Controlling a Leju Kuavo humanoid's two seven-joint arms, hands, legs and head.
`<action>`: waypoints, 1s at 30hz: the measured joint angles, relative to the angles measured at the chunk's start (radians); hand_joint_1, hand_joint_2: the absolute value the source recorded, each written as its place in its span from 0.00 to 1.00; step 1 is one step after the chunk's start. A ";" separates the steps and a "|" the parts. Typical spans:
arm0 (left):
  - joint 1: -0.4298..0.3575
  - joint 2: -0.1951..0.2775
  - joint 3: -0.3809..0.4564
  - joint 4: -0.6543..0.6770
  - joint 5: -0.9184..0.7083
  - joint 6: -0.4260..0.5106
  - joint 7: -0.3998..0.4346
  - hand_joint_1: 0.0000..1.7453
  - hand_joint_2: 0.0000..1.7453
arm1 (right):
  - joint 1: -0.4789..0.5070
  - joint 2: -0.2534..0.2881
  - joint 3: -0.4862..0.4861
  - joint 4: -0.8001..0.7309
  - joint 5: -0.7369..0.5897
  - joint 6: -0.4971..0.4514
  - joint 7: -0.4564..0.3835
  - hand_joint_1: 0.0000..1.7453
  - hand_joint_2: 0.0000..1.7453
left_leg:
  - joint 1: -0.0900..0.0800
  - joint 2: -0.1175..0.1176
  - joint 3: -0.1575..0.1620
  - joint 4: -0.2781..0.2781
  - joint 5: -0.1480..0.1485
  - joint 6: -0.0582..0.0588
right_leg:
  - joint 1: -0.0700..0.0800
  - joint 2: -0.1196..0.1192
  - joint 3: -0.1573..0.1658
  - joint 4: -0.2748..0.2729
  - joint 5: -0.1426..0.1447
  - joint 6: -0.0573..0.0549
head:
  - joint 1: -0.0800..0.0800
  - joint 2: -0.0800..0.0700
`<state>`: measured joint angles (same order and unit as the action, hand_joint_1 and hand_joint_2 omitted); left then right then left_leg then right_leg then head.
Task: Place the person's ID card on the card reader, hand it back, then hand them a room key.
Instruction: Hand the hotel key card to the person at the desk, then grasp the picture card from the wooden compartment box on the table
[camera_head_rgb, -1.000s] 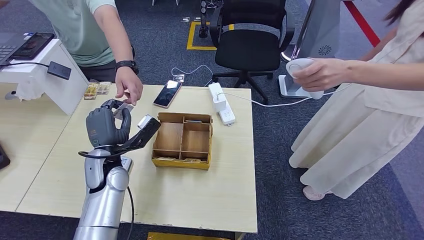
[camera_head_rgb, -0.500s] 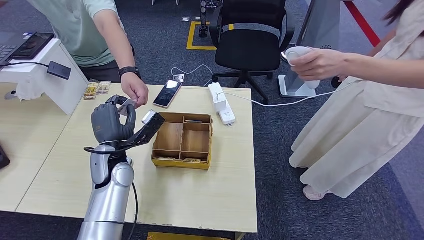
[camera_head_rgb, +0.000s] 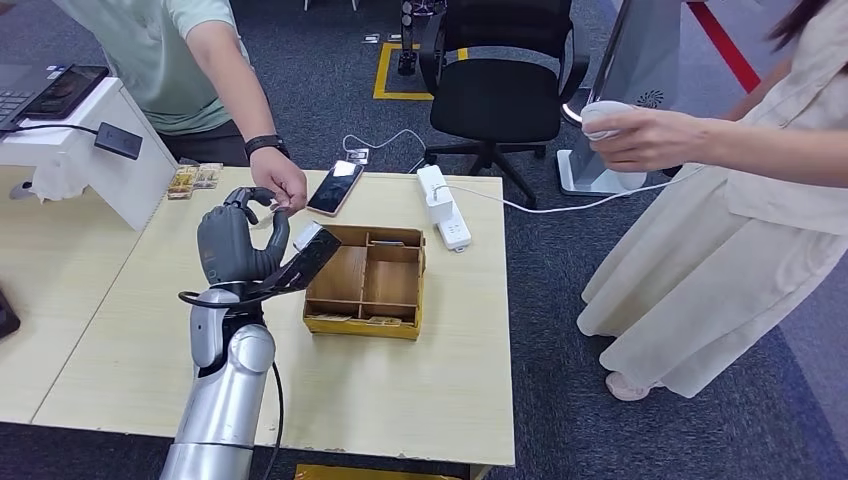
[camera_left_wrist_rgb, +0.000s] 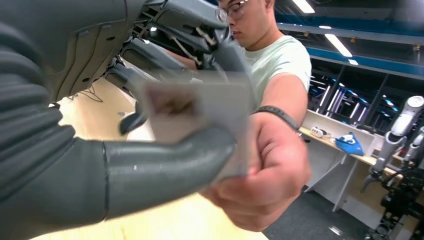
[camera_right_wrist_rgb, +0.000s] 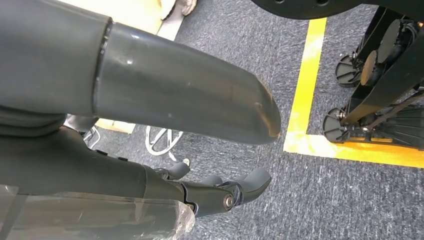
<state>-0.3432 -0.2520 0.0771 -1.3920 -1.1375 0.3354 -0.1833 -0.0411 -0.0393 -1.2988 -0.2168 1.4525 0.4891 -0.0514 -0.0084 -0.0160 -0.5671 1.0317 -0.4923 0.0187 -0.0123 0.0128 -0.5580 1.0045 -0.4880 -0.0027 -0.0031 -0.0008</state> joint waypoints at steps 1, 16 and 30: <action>0.000 0.000 -0.001 0.000 0.003 0.000 -0.006 0.00 1.00 | 0.000 0.000 0.000 0.000 0.000 0.000 0.000 0.00 0.00 | 0.000 0.000 0.000 0.000 0.000 0.000 | 0.000 0.000 0.000 0.000 0.000 0.000 | 0.000 0.000; 0.006 0.026 -0.003 0.012 -0.007 0.050 -0.066 0.00 1.00 | 0.001 0.000 0.000 0.002 0.004 0.001 -0.007 0.00 0.00 | 0.000 0.000 0.000 0.000 0.000 0.000 | 0.000 0.000 0.000 0.000 0.000 0.000 | 0.000 0.000; 0.015 0.150 -0.030 0.109 -0.111 0.192 -0.151 0.00 1.00 | 0.003 -0.002 0.000 0.006 0.008 0.003 -0.025 0.00 0.00 | 0.000 0.000 0.000 0.000 0.000 0.000 | 0.000 0.000 0.000 0.000 0.000 0.000 | 0.000 0.000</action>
<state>-0.3281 -0.1024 0.0466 -1.2827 -1.2482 0.5272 -0.3339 -0.0385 -0.0413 -1.2985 -0.2112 1.4607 0.4917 -0.0760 -0.0082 -0.0157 -0.5671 1.0316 -0.4923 0.0187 -0.0122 0.0132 -0.5580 1.0045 -0.4880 -0.0027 -0.0031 -0.0009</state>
